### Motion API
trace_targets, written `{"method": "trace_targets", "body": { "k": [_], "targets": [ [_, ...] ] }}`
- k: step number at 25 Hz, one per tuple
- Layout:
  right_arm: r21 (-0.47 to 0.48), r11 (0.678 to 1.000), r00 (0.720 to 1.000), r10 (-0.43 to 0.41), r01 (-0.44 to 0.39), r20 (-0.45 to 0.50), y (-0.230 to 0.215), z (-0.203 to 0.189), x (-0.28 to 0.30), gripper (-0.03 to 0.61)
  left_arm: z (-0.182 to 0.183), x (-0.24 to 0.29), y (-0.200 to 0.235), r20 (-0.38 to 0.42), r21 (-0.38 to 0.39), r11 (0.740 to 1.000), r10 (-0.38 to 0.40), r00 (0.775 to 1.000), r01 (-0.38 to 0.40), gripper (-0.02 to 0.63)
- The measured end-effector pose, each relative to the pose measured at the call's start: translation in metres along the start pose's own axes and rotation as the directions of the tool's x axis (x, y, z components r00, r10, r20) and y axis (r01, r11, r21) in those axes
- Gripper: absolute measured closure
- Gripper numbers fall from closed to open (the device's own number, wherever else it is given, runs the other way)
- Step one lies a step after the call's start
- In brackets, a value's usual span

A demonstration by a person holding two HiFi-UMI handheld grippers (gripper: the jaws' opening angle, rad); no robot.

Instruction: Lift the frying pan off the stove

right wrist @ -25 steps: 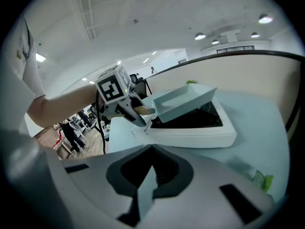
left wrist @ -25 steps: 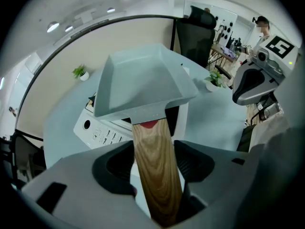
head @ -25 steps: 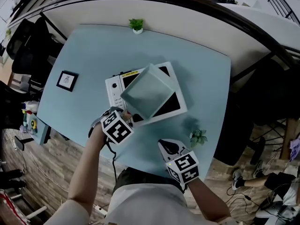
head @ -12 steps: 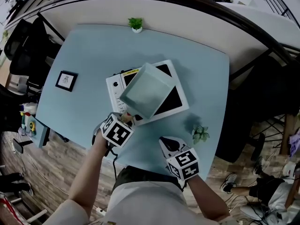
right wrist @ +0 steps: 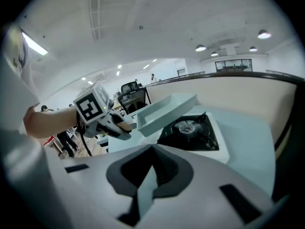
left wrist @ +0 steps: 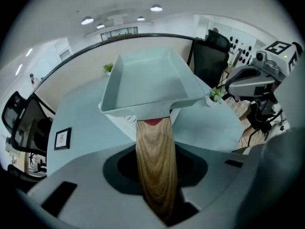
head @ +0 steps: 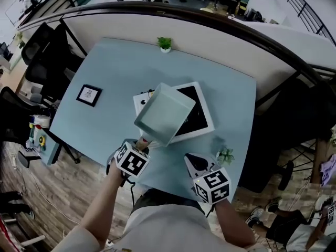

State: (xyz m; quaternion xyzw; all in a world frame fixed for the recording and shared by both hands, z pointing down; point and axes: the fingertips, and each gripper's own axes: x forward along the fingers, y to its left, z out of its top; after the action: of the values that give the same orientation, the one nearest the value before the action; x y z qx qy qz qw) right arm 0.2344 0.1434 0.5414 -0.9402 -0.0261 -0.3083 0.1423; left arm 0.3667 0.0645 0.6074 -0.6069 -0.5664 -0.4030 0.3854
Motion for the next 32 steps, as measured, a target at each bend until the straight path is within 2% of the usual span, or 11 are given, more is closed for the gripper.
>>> {"method": "trace_targets", "body": {
  "k": [3,6,10,17,22,26,30,32],
  "targets": [
    [-0.035,0.999,0.995,-0.027,0.031,0.094,0.002,0.035,-0.018,0.575,0.004,-0.028,0.006,0.049,-0.032,0.999,0.031,0.998,-0.03,0.483],
    [-0.083,0.995,0.984,-0.039,0.054,0.171,0.007,0.068,-0.035,0.575,0.008,-0.058,0.014,0.088,-0.027,0.997,0.08,0.993,-0.078,0.483],
    [-0.131,0.987,0.964,-0.058,0.095,0.26,0.009,0.106,-0.062,0.575,0.016,-0.095,0.021,0.166,-0.049,0.989,0.144,0.975,-0.138,0.483],
    [-0.149,0.974,0.9,-0.093,0.171,0.426,0.016,0.166,-0.121,0.575,0.03,-0.166,0.038,0.282,-0.075,0.964,0.265,0.922,-0.254,0.481],
    [-0.159,0.962,0.848,-0.111,0.224,0.519,0.025,0.197,-0.16,0.575,0.043,-0.211,0.046,0.39,-0.1,0.948,0.317,0.864,-0.303,0.48],
    [-0.161,0.953,0.818,-0.125,0.257,0.562,0.03,0.212,-0.185,0.575,0.053,-0.242,0.043,0.466,-0.139,0.95,0.311,0.828,-0.279,0.479],
    [-0.146,0.949,0.787,-0.14,0.281,0.601,0.03,0.218,-0.201,0.575,0.06,-0.261,0.041,0.506,-0.14,0.947,0.318,0.802,-0.288,0.479],
    [-0.137,0.95,0.779,-0.142,0.28,0.61,0.029,0.219,-0.203,0.575,0.063,-0.266,0.04,0.518,-0.134,0.948,0.316,0.795,-0.29,0.479]
  ]
}}
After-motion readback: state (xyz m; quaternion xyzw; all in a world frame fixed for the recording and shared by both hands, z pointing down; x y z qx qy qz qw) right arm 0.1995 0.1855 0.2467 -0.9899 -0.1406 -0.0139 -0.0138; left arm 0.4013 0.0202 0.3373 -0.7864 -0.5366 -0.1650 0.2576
